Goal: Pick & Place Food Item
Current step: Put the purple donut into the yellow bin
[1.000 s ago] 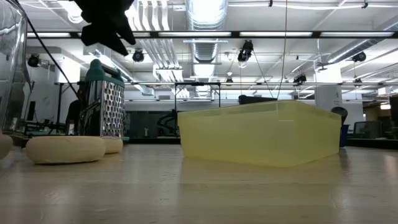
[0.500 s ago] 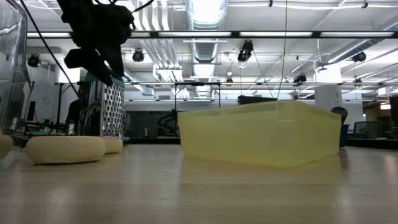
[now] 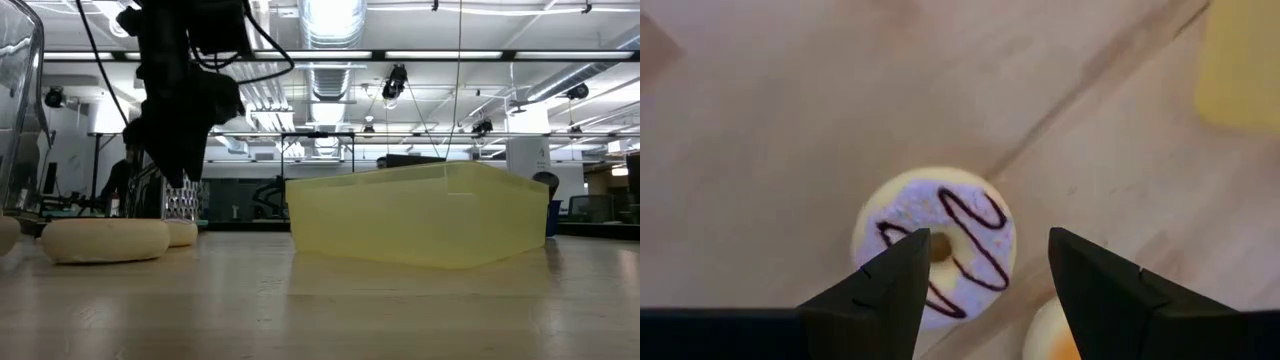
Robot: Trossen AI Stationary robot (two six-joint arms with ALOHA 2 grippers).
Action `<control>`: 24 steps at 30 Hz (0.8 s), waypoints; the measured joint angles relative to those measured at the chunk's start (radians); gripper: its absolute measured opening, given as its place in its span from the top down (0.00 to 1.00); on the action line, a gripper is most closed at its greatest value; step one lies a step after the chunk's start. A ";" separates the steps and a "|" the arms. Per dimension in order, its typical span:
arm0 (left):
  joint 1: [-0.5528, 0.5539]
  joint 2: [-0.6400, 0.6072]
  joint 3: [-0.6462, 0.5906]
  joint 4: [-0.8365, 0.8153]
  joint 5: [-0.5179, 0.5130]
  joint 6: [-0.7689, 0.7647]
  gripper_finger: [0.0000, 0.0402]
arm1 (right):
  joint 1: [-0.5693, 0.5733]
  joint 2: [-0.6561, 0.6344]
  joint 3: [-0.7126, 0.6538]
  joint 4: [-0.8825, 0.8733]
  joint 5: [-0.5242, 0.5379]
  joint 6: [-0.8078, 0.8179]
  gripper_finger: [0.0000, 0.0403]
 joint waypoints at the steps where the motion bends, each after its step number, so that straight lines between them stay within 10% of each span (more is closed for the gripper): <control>1: 0.003 0.009 0.001 0.001 0.015 0.002 0.48 | 0.000 0.000 0.000 0.000 0.000 0.000 0.54; 24: -0.008 0.119 -0.010 0.075 0.083 -0.078 0.48 | 0.000 0.000 0.005 0.002 0.000 0.000 0.54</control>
